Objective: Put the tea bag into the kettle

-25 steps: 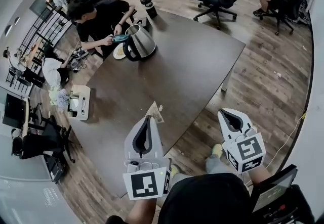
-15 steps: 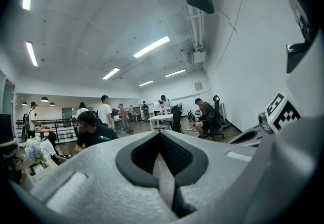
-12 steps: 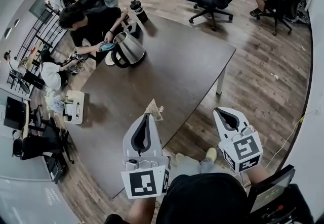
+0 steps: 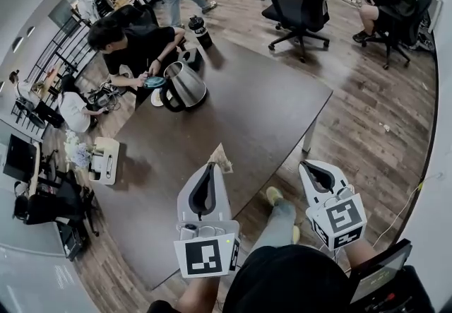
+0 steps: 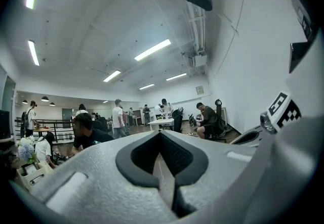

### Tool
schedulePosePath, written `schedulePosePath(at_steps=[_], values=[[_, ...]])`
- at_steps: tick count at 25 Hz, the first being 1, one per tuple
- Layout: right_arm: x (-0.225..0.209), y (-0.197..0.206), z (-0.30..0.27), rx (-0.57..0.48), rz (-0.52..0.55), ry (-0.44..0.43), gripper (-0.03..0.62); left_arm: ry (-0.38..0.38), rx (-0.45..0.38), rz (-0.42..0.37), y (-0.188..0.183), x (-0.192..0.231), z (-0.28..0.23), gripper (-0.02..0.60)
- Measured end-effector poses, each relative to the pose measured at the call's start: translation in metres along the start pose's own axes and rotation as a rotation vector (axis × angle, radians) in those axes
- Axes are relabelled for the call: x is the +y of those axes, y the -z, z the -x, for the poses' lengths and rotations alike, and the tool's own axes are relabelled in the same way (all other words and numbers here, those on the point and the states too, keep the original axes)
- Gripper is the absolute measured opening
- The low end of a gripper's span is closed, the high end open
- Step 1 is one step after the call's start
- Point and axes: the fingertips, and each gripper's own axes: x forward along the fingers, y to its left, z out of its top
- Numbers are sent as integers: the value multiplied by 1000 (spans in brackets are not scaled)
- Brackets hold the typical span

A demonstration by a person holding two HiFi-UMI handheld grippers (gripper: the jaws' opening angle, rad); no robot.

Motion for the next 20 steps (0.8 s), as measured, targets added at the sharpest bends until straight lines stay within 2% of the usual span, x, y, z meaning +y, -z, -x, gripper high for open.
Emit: schedulePosePath(at_steps=[9, 20], values=[[-21, -32, -71, 14, 47, -85, 2, -69, 7, 40, 3, 32, -64, 6], [-28, -81, -188, 24, 114, -202, 2, -177, 31, 78, 17, 104, -140, 6]])
